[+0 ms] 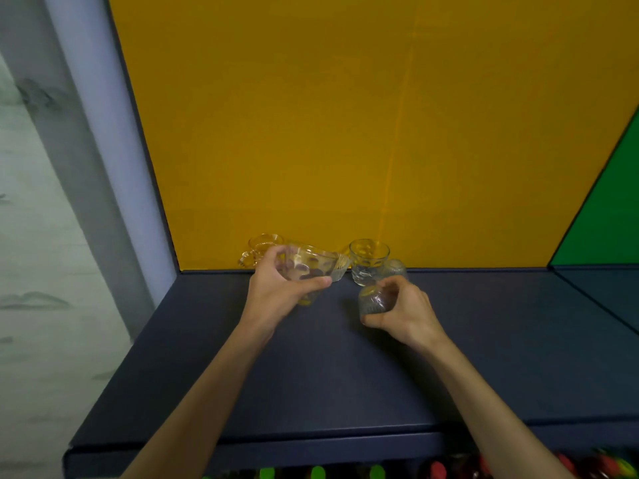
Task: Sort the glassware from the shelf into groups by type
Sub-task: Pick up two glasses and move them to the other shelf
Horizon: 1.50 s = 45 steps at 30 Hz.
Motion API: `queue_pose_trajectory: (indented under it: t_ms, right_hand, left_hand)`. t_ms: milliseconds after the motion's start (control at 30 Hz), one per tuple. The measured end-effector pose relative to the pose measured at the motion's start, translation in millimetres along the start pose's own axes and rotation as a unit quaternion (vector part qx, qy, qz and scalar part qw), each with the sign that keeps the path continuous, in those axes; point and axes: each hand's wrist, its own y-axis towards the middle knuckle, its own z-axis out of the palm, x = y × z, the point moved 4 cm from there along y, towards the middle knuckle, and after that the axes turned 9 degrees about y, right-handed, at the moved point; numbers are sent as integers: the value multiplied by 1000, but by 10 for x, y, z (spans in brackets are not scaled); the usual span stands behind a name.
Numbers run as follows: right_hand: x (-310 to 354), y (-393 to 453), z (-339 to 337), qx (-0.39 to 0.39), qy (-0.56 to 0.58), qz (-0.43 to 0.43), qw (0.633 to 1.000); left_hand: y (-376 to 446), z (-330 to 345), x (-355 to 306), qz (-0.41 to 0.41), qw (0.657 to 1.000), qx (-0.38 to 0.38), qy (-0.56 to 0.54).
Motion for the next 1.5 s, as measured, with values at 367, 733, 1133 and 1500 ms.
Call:
queue_pose_trajectory:
  t_ms: [367, 733, 1133, 1500]
  right_hand:
    - [-148, -421, -722, -92, -2, 23, 996]
    - [-634, -1042, -1865, -175, -31, 52, 983]
    - [-1699, -1951, -3442, -226, -31, 82, 970]
    - [-2700, -2455, -4794, -226, -21, 81, 971]
  left_hand:
    - [-107, 743, -158, 48, 994, 101, -15]
    - [-641, 1930, -586, 88, 973, 212, -29]
    - [-1736, 3523, -1306, 59, 972, 222, -53]
    - [-2446, 4822, -1874, 58, 981, 184, -27]
